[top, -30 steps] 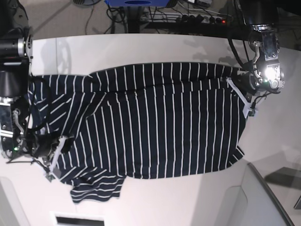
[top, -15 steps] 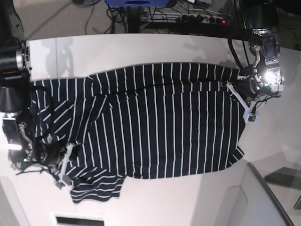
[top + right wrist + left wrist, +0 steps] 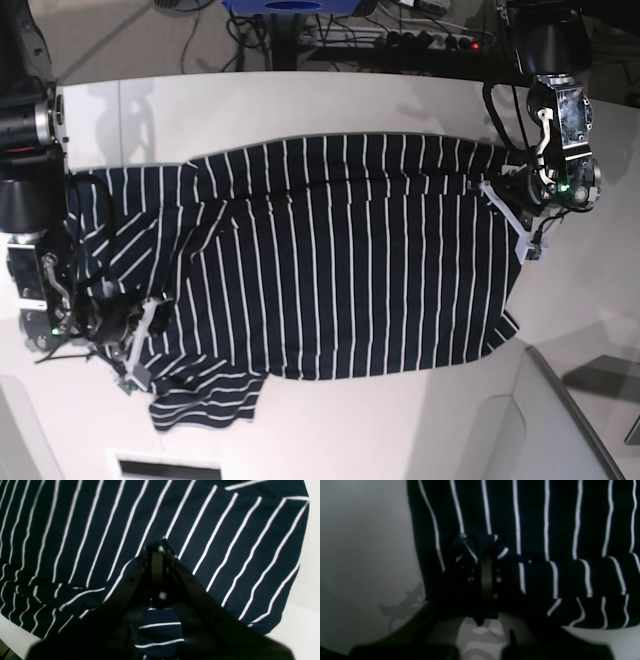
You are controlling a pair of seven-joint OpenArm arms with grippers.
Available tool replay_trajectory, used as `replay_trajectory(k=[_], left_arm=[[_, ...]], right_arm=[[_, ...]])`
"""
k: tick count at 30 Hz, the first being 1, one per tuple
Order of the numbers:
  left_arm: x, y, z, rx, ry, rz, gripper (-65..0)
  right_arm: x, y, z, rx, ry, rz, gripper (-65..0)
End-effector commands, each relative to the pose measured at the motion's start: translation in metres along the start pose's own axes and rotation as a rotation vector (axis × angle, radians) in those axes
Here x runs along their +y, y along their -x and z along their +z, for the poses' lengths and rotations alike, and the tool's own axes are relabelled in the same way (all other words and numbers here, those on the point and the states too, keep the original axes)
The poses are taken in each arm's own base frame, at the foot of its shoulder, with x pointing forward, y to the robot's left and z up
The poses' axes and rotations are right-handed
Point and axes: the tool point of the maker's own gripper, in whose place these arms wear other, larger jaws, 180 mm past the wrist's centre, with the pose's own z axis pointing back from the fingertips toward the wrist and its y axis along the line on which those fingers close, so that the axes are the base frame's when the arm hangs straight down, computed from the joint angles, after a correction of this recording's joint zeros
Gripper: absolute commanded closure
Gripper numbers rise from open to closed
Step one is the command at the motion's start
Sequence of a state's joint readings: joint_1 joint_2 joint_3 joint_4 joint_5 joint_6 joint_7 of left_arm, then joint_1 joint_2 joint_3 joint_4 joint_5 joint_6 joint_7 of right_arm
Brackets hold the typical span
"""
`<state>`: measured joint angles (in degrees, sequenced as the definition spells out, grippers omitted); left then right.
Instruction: Layout the t-shirt on the table in an organized manner, then fold the t-shirt properly
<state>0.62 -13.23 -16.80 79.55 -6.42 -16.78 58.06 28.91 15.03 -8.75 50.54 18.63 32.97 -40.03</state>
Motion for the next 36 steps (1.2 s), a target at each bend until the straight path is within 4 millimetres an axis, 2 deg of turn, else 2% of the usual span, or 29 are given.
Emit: replay_trajectory(k=[1,10,14,16,17,19,22,24,25,26,29,31,34,36], left_arm=[[0.007,-0.016,0.005,-0.041,-0.014,-0.003,0.0],[0.010,-0.019,0.005,-0.050,-0.015,0.011,0.0],[0.010,-0.030,0.007,-0.072,-0.014,0.014,0.0],[0.013,-0.032,0.009,-0.083,-0.020,0.026,0.0],[0.018,-0.033,0.011,-0.091,-0.026,0.049,-2.5],[0.031,-0.031,0.014,-0.104,-0.040,0.113,-19.3],[0.048,-0.035,0.025,-0.148,-0.068,0.178,-44.1],[0.052,-0.039,0.032,-0.172,-0.082,0.176,-56.9],[0.054,-0.038,0.036,-0.179,-0.090,0.171,-62.4],[0.056,-0.037,0.041,-0.190,-0.102,0.167,-65.0],[0.071,-0.027,0.060,-0.230,-0.148,0.208,-65.0],[0.080,-0.013,0.073,-0.263,-0.153,0.281,-65.0],[0.089,0.018,0.084,-0.291,-0.112,0.419,-65.0],[0.095,0.038,0.090,-0.309,-0.071,0.512,-65.0]], right_arm=[[-0.008,-0.027,0.010,-0.068,0.016,0.015,-0.5],[-0.007,-0.027,0.010,-0.070,0.013,0.011,-1.4],[-0.008,-0.028,0.010,-0.074,0.016,0.004,-1.8],[-0.009,-0.028,0.010,-0.074,0.016,0.003,-6.2],[-0.009,-0.028,0.010,-0.074,0.016,0.003,-9.6],[-0.014,-0.028,0.013,-0.088,0.022,-0.023,-19.8],[-0.035,-0.022,0.026,-0.148,0.049,-0.142,-40.4],[-0.049,-0.020,0.038,-0.198,0.075,-0.203,-50.9],[-0.054,-0.017,0.045,-0.224,0.090,-0.228,-53.1],[-0.059,-0.009,0.053,-0.238,0.109,-0.248,-53.1],[-0.061,0.019,0.077,-0.244,0.164,-0.304,-50.4],[-0.056,0.053,0.101,-0.245,0.221,-0.383,-50.0],[-0.032,0.101,0.124,-0.247,0.283,-0.513,-50.1],[-0.012,0.136,0.130,-0.216,0.303,-0.598,-50.1]])
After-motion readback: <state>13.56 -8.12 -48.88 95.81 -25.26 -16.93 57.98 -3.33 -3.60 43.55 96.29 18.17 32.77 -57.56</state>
